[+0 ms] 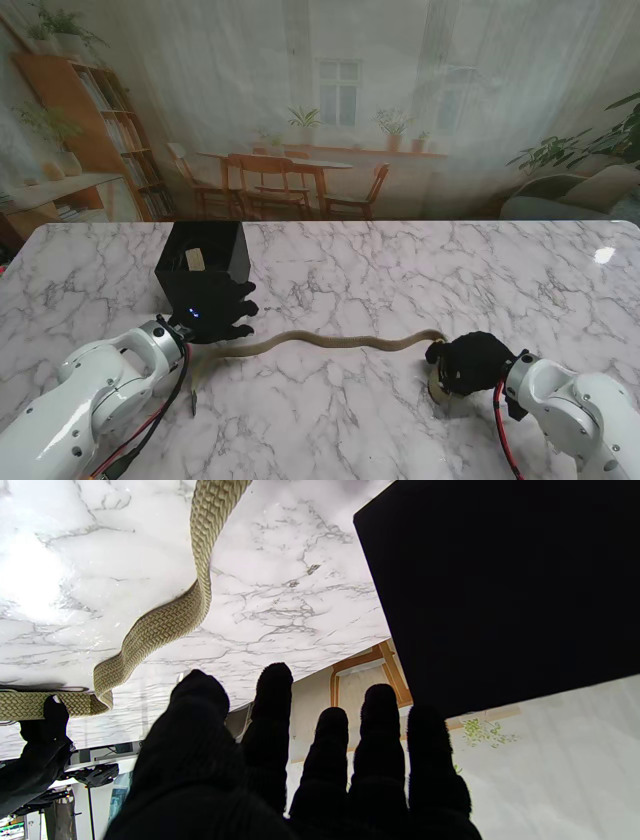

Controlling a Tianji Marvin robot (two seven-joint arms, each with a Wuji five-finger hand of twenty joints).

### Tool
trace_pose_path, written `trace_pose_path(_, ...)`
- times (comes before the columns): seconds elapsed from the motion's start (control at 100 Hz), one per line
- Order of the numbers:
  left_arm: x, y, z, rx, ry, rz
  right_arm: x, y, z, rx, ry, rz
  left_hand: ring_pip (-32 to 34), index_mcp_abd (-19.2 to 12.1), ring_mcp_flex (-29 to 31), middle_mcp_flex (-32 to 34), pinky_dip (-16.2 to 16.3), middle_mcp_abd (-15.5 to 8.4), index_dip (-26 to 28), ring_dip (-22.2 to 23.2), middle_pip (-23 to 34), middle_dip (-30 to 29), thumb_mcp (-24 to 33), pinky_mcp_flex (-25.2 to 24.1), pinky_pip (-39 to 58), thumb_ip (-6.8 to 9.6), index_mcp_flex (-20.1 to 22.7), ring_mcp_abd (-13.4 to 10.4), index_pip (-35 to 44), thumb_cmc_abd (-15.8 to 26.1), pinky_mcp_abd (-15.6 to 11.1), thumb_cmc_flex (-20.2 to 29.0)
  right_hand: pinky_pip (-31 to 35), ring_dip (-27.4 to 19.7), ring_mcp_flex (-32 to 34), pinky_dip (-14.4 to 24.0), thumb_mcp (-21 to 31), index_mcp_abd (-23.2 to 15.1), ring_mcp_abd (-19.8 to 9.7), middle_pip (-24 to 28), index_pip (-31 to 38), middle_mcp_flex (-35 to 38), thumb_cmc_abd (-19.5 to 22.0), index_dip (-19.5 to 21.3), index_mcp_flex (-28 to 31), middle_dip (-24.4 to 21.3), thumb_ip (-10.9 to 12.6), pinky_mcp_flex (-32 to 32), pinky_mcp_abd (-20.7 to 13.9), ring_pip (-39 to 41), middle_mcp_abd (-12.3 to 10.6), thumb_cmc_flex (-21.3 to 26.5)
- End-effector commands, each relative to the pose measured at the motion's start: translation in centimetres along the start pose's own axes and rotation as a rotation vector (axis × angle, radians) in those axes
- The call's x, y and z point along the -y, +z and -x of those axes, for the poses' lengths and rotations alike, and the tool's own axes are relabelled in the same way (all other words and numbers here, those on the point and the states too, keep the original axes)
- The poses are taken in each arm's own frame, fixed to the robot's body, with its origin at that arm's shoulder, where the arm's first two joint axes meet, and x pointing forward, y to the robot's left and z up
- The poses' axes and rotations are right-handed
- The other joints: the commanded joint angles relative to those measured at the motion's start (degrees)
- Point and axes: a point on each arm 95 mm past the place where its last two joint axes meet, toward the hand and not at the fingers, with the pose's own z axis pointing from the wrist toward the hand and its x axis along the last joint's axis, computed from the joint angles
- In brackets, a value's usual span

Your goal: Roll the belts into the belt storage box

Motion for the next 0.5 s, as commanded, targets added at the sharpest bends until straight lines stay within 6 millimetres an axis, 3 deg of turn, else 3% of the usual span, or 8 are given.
trace_pose_path(0.0, -0.12, 0.23, -0.14, 0.0, -0.005, 0.009, 0.06, -0.37, 0.18, 0.009, -0.026, -0.011, -1.42, 0.45, -0.93, -1.96, -0.01, 0.84, -0.06, -0.01, -0.21, 0.08, -0.65, -0.89, -1.56, -0.94, 1.86, 1.07, 0.04, 2.4, 1.92, -0.36, -0.65, -0.96, -1.17, -0.8, 8.87, 5.86, -5.42, -3.14, 1.01, -2.64, -4.09, 2.03, -1.36, -0.82, 4.04, -0.41, -2.4, -2.58, -5.12, 2.96)
trace_pose_path(0.12, -0.26, 0.26, -0.19, 0.006, -0.012, 0.011, 0.22, -0.64, 0.26, 0.021, -0.056, -0.046, -1.4, 0.47, -0.9, -1.94, 0.01, 0.87, -0.01, 0.01, -0.2, 0.1, -0.56, -0.89, -1.55, -0.91, 1.86, 1.14, 0.07, 2.27, 1.9, -0.07, -2.27, -1.54, -2.58, -1.75, 15.38, 6.01, -6.76, -4.61, 1.35, -4.28, -9.81, 2.61, -3.84, -1.37, 4.81, -0.77, -4.11, -4.07, -6.69, 9.3)
trace_pose_path(0.21, -0.32, 0.27, -0.2, 0.007, -0.012, 0.014, 0.29, -0.87, 0.23, 0.032, -0.063, -0.077, -1.42, 0.38, -0.94, -1.98, 0.02, 0.8, 0.02, 0.0, -0.21, 0.09, -0.61, -0.89, -1.55, -0.94, 1.86, 1.03, 0.1, 2.23, 1.9, -0.06, -3.8, -2.05, -4.51, -2.52, 15.99, 6.84, -7.2, -6.52, 0.4, -6.24, -9.81, 2.3, -6.29, -2.12, 3.75, -2.13, -4.77, -5.42, -6.71, 9.96)
trace_pose_path(0.26, -0.32, 0.26, -0.21, 0.007, -0.011, 0.017, 0.3, -0.99, 0.23, 0.036, -0.057, -0.087, -1.42, 0.37, -0.94, -1.96, 0.02, 0.83, 0.05, 0.0, -0.2, 0.1, -0.56, -0.81, -1.52, -0.91, 1.91, 1.13, 0.15, 2.17, 1.87, 0.08, -4.37, -2.24, -5.32, -2.78, 12.71, 7.19, -6.87, -7.65, -0.38, -6.93, -7.02, 1.92, -6.67, -2.58, 3.03, -3.04, -4.33, -5.91, -5.76, 5.56)
trace_pose_path(0.3, -0.31, 0.25, -0.21, 0.007, -0.01, 0.018, 0.3, -1.07, 0.22, 0.037, -0.045, -0.089, -1.4, 0.39, -0.91, -1.95, 0.01, 0.9, 0.05, 0.01, -0.19, 0.1, -0.57, -0.85, -1.54, -0.92, 1.88, 1.1, 0.15, 2.13, 1.9, 0.13, -4.85, -2.39, -6.28, -2.89, 5.07, 7.53, -5.96, -9.01, -1.29, -7.84, -3.03, 1.53, -6.58, -3.1, 3.19, -4.18, -3.59, -6.32, -4.54, -0.16)
trace_pose_path(0.4, -0.31, 0.26, -0.2, 0.008, -0.011, 0.017, 0.21, -1.2, 0.19, 0.042, -0.011, -0.089, -1.37, 0.31, -0.88, -1.94, 0.01, 0.79, 0.08, 0.02, -0.16, 0.11, -0.54, -0.81, -1.54, -0.9, 1.88, 1.08, 0.2, 2.09, 1.82, 0.24, -5.7, -2.61, -8.22, -2.94, -9.8, 7.98, -3.83, -11.7, -3.59, -9.64, 4.62, 0.98, -6.07, -4.3, 0.84, -6.74, -1.64, -6.88, -1.54, -4.92)
trace_pose_path(0.46, -0.33, 0.26, -0.2, 0.008, -0.012, 0.018, 0.12, -1.28, 0.24, 0.041, -0.006, -0.092, -1.36, 0.41, -0.88, -1.97, 0.01, 0.86, 0.07, 0.03, -0.15, 0.11, -0.56, -0.81, -1.53, -0.91, 1.88, 1.12, 0.21, 2.09, 1.88, 0.22, -5.9, -2.61, -8.45, -3.0, -11.21, 8.16, -3.17, -12.45, -4.0, -9.69, 7.23, 1.01, -5.47, -4.67, 1.34, -7.24, -1.61, -6.87, -0.75, -4.04)
trace_pose_path(0.49, -0.35, 0.27, -0.2, 0.008, -0.013, 0.019, 0.08, -1.28, 0.25, 0.039, 0.001, -0.088, -1.37, 0.49, -0.92, -2.0, 0.01, 0.85, 0.06, 0.02, -0.16, 0.11, -0.56, -0.83, -1.53, -0.91, 1.88, 1.13, 0.21, 2.19, 1.85, 0.17, -5.97, -2.66, -8.46, -3.13, -6.64, 8.23, -2.68, -13.24, -4.54, -9.37, 6.71, 0.9, -4.75, -5.09, 3.18, -7.33, -1.44, -6.92, -0.09, -3.68)
